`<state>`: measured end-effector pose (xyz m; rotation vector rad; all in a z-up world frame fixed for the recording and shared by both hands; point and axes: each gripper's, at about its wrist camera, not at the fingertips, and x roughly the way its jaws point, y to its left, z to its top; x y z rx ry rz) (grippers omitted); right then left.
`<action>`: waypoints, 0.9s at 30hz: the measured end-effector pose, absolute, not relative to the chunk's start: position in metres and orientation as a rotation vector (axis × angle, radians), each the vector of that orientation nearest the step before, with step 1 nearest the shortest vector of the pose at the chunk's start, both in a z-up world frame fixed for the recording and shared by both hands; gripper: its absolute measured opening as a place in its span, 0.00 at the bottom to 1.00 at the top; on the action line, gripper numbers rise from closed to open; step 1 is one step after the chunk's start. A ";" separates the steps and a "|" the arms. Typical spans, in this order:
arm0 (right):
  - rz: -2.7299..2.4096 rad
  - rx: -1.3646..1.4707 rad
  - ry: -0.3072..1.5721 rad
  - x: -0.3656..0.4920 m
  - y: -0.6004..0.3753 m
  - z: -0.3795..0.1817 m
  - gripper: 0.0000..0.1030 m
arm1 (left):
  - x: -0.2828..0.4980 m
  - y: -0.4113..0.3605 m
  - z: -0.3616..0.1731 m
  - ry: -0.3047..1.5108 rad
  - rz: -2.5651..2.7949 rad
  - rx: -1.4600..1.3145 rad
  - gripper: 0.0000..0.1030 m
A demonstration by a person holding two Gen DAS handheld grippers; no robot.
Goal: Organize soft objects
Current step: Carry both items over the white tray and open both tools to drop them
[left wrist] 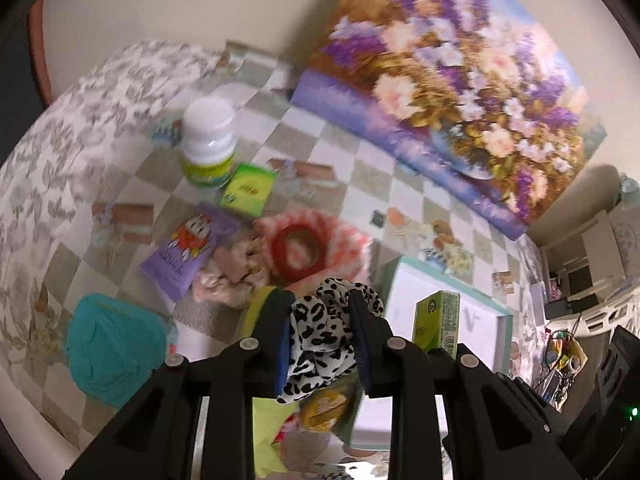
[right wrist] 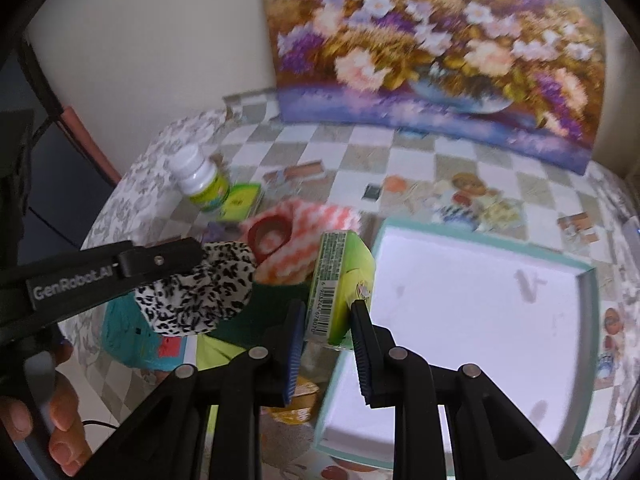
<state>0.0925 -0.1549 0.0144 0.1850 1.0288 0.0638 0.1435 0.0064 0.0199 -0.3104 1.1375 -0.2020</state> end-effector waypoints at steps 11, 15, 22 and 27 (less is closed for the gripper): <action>-0.261 0.170 1.059 0.079 -0.246 0.002 0.24 | 0.139 -0.083 0.014 1.191 -0.375 -0.200 0.27; -0.348 0.188 1.100 0.075 -0.276 -0.012 0.24 | 0.138 -0.120 0.000 1.206 -0.421 -0.127 0.28; -0.423 0.215 1.144 0.071 -0.303 -0.029 0.27 | 0.138 -0.156 -0.017 1.221 -0.485 -0.081 0.32; -0.431 0.205 1.153 0.071 -0.299 -0.029 0.27 | 0.140 -0.152 -0.014 1.209 -0.492 -0.092 0.48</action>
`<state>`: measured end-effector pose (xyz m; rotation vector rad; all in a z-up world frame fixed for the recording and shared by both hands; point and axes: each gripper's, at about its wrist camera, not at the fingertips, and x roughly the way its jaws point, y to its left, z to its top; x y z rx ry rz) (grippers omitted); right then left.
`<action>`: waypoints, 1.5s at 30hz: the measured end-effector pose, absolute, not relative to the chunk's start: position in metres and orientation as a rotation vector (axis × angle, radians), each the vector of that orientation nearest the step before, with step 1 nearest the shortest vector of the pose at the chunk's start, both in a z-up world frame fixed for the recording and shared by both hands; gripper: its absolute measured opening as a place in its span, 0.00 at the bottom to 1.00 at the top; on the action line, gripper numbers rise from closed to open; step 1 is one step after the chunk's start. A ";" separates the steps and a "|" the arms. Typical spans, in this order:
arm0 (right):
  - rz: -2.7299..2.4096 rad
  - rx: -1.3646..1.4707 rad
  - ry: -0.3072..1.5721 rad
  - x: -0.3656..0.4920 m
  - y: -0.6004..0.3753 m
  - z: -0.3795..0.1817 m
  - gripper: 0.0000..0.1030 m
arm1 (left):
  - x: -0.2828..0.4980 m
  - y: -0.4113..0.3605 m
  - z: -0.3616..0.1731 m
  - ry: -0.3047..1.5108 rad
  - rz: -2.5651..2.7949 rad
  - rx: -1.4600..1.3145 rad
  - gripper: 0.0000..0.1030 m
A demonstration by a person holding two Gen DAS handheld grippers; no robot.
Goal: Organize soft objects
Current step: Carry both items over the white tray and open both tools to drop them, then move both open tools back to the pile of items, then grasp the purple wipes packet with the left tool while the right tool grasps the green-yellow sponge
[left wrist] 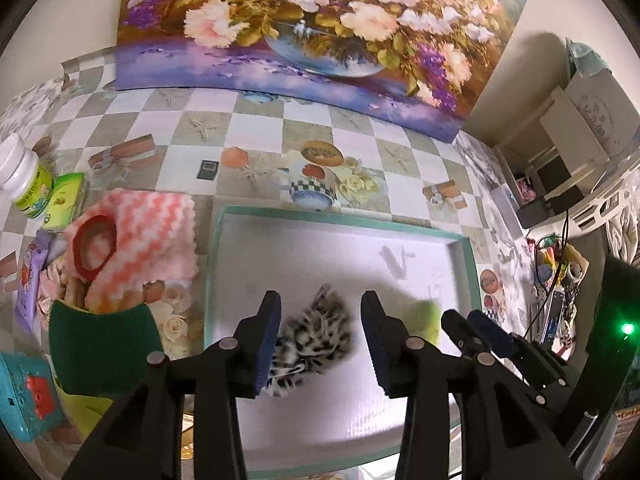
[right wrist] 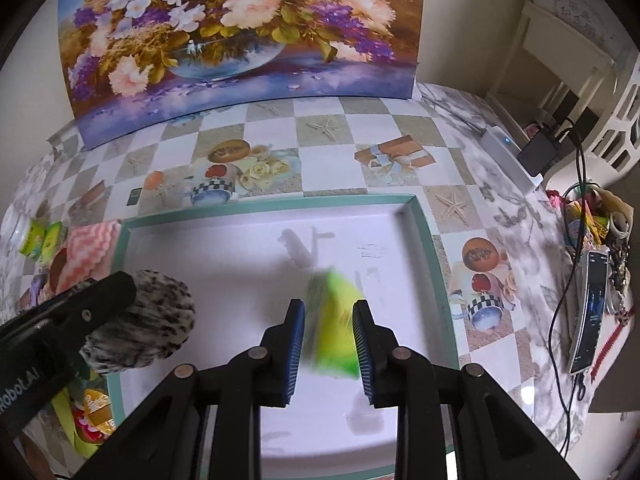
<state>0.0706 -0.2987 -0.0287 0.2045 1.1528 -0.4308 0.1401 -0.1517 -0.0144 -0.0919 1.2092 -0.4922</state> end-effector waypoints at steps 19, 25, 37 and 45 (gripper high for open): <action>-0.003 0.333 1.114 0.101 -0.192 -0.016 0.44 | 0.173 0.018 0.000 1.195 -0.071 -0.197 0.74; 0.081 0.360 1.144 0.114 -0.163 -0.027 0.44 | 0.181 0.048 -0.010 1.208 -0.023 -0.216 0.75; 0.140 0.364 1.231 0.134 -0.134 -0.055 0.49 | 0.212 0.082 -0.030 1.306 -0.061 -0.170 0.81; 0.160 0.388 1.278 0.144 -0.127 -0.073 0.49 | 0.232 0.093 -0.060 1.416 -0.071 -0.135 0.81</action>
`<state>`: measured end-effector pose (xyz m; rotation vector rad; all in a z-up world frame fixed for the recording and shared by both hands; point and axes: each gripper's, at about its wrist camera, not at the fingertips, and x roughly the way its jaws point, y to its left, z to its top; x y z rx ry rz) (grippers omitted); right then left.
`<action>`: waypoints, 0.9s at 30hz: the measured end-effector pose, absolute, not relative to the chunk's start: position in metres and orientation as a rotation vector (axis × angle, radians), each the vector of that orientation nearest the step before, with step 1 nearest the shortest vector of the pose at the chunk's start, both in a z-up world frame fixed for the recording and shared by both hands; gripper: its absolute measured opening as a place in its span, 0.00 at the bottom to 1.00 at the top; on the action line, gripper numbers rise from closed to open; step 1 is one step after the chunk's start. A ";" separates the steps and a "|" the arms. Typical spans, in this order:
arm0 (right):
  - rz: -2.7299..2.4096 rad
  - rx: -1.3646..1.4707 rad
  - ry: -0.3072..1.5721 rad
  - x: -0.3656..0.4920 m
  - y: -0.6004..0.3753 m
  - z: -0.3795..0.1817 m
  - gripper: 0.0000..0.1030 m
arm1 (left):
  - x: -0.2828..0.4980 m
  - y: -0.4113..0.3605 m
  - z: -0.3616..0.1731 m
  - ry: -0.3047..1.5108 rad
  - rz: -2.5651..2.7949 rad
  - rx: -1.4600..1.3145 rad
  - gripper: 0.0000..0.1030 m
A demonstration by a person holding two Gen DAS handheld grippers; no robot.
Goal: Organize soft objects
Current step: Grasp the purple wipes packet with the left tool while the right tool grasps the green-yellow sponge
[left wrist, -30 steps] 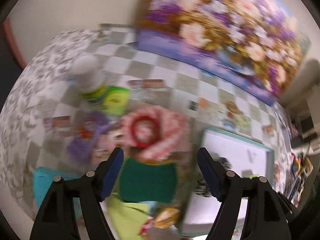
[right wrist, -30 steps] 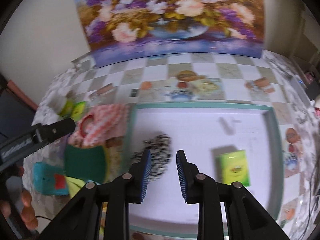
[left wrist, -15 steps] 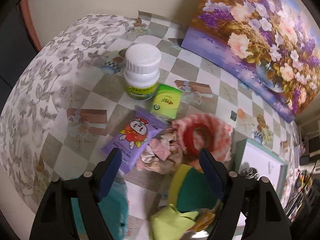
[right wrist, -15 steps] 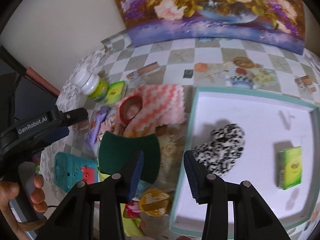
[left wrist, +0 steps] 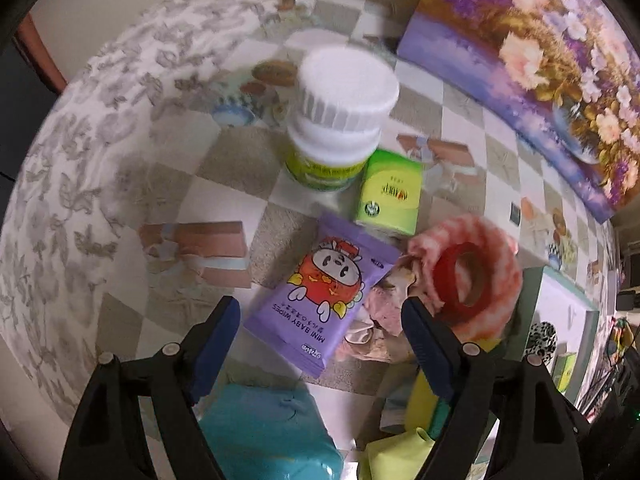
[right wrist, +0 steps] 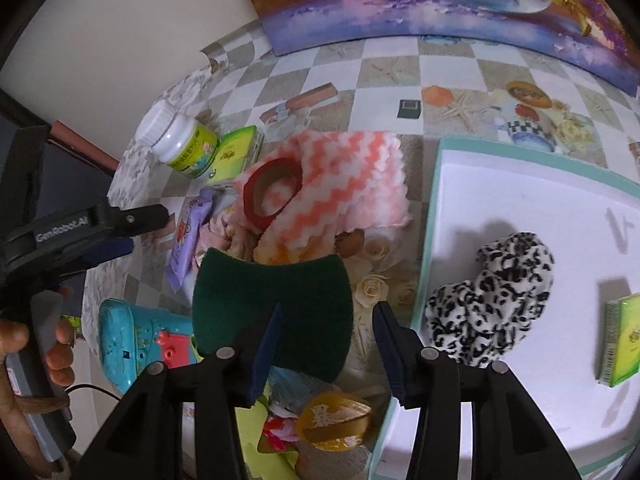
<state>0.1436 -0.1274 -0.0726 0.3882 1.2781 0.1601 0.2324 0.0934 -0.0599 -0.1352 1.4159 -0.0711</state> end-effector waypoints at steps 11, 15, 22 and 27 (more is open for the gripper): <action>0.201 0.524 1.303 0.145 -0.135 -0.090 0.49 | 0.256 0.088 -0.095 1.555 -0.100 -0.062 0.81; 0.219 0.558 1.307 0.146 -0.136 -0.094 0.46 | 0.258 0.092 -0.107 1.592 -0.100 -0.074 0.80; 0.241 0.579 1.286 0.144 -0.138 -0.089 0.29 | 0.255 0.091 -0.112 1.612 -0.105 -0.072 0.70; 0.240 0.600 1.262 0.143 -0.145 -0.083 0.21 | 0.263 0.087 -0.109 1.606 -0.118 -0.068 0.58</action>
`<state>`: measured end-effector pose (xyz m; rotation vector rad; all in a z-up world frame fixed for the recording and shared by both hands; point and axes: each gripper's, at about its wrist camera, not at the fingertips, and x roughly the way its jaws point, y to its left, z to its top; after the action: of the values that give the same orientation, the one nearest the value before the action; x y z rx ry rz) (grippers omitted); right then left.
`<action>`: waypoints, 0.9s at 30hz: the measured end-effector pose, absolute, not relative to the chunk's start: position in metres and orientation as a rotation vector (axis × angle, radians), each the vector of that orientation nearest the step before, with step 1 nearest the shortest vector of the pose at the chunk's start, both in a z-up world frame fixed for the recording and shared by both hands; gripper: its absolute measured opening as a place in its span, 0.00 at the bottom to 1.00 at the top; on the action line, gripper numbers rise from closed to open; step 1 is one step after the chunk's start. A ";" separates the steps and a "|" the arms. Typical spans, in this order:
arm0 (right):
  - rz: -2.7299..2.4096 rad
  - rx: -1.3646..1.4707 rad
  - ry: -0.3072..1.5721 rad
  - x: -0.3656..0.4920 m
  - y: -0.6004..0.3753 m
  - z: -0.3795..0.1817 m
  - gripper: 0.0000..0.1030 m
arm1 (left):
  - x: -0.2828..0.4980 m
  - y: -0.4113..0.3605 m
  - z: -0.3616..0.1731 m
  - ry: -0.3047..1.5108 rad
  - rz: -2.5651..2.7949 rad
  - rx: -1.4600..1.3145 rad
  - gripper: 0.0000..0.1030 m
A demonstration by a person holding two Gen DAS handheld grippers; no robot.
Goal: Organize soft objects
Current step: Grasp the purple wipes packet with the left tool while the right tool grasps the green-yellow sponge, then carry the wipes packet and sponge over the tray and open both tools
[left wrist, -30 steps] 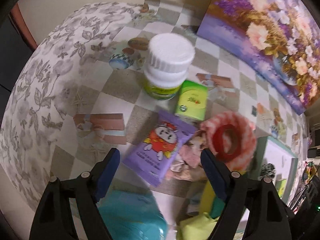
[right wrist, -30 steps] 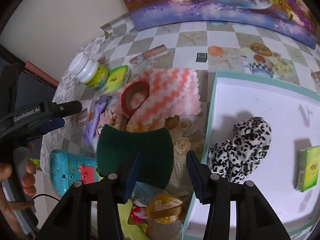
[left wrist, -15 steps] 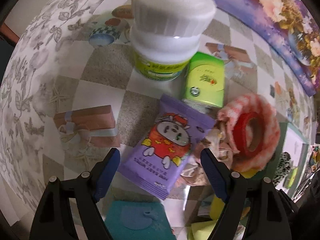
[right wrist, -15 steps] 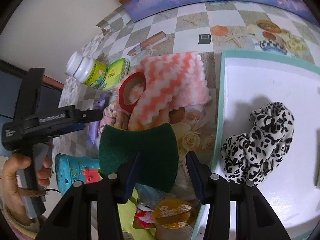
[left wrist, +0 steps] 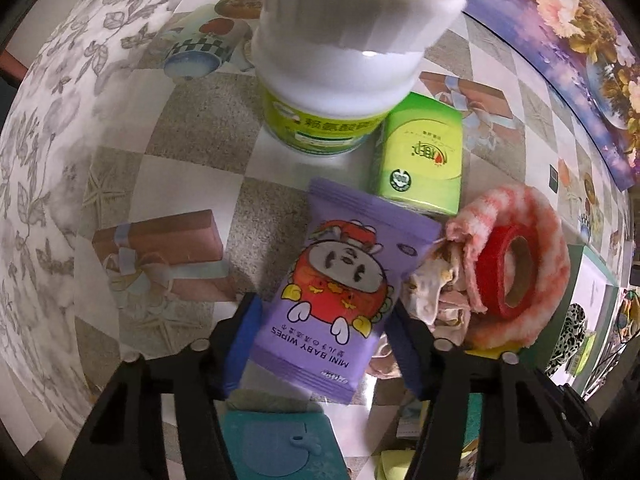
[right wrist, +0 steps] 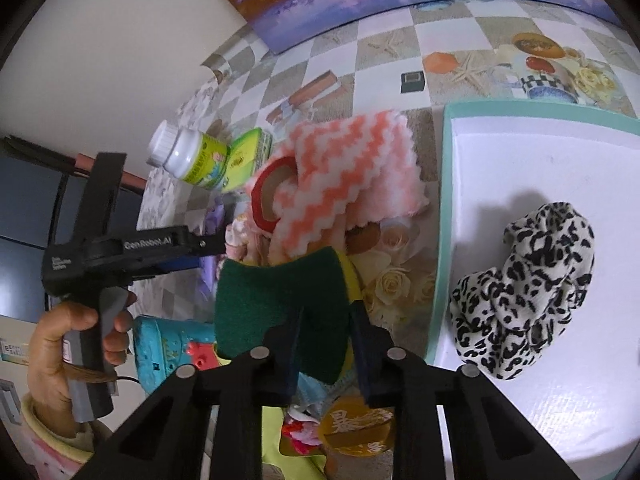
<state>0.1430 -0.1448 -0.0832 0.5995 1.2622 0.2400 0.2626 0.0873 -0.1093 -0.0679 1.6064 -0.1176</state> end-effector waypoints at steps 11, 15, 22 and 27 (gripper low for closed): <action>0.274 0.615 1.210 0.142 -0.147 -0.066 0.12 | 0.238 0.089 -0.083 1.521 -0.104 -0.108 0.46; 0.286 0.616 1.178 0.140 -0.150 -0.055 0.10 | 0.230 0.090 -0.057 1.459 -0.102 -0.130 0.46; 0.295 0.648 1.106 0.134 -0.165 -0.031 0.08 | 0.216 0.088 -0.003 1.338 -0.102 -0.140 0.45; 0.262 0.648 1.015 0.124 -0.184 -0.001 0.08 | 0.206 0.062 0.022 1.241 -0.142 -0.138 0.45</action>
<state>0.1241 -0.1843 -0.0013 0.6480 1.0146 0.2624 0.2056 0.0621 0.0217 -0.1383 1.2415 -0.1418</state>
